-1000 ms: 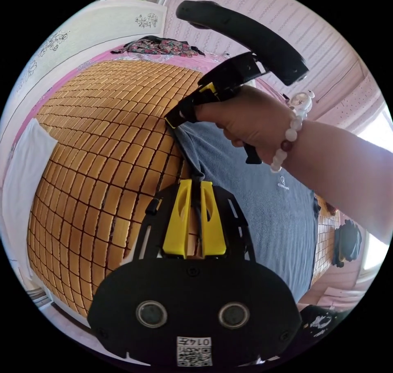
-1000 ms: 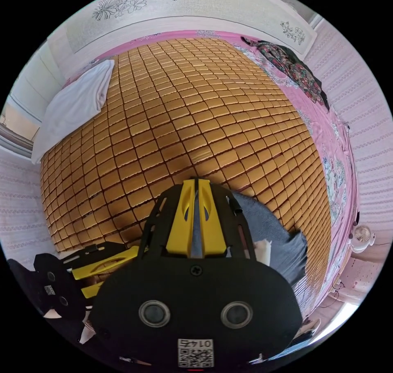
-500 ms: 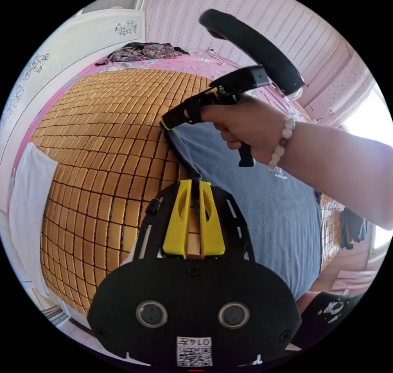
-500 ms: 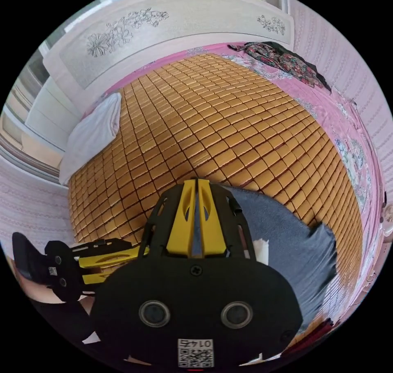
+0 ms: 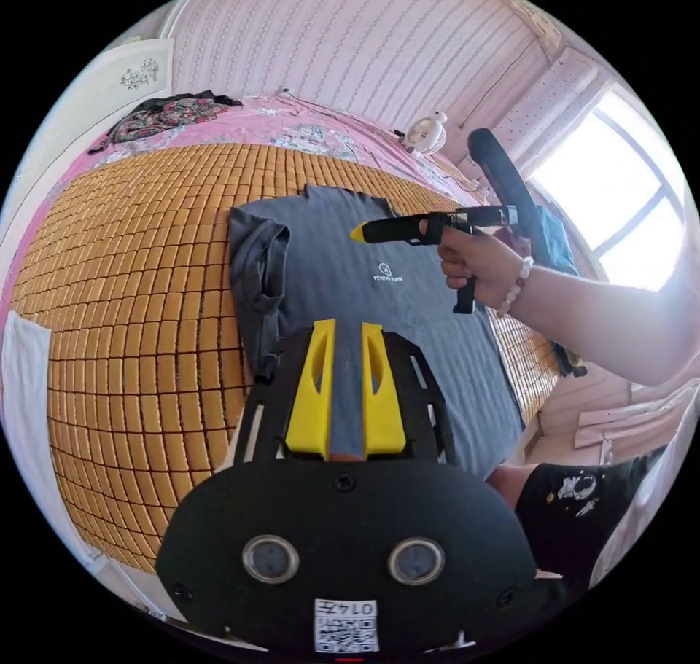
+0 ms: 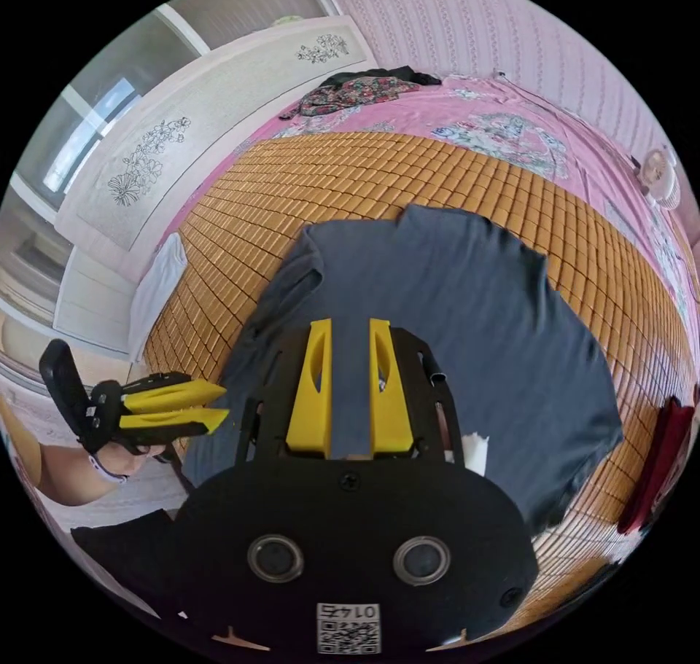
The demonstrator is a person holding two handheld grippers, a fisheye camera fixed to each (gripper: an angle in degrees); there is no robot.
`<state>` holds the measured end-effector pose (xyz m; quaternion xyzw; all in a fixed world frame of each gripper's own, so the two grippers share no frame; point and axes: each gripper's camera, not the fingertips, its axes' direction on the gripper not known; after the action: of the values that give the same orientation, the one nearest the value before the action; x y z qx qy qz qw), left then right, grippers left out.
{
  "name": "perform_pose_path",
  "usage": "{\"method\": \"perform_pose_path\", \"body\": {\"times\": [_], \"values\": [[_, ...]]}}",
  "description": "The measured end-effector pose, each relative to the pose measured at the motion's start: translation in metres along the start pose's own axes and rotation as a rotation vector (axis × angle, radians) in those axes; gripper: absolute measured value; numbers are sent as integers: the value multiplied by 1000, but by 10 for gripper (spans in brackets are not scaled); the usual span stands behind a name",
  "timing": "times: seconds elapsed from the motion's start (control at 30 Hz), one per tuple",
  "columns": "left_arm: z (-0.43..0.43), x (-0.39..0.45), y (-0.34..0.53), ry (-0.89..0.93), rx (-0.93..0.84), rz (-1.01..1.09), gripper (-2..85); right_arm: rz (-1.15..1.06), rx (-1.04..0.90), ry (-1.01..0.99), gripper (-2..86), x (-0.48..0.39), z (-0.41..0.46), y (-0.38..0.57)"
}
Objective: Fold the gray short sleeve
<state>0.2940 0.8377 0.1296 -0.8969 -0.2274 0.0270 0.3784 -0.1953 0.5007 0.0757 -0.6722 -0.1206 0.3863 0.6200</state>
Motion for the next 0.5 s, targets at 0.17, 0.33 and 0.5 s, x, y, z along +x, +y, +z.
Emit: {"method": "perform_pose_path", "body": {"times": [0.17, 0.33, 0.5], "values": [[32, 47, -51, 85, -53, 86, 54, 178, 20, 165, 80, 52, -41, 96], [80, 110, -124, 169, -96, 207, 54, 416, -26, 340, 82, 116, -72, 180], [153, 195, -211, 250, -180, 333, 55, 577, -18, 333, 84, 168, -76, 235]]}}
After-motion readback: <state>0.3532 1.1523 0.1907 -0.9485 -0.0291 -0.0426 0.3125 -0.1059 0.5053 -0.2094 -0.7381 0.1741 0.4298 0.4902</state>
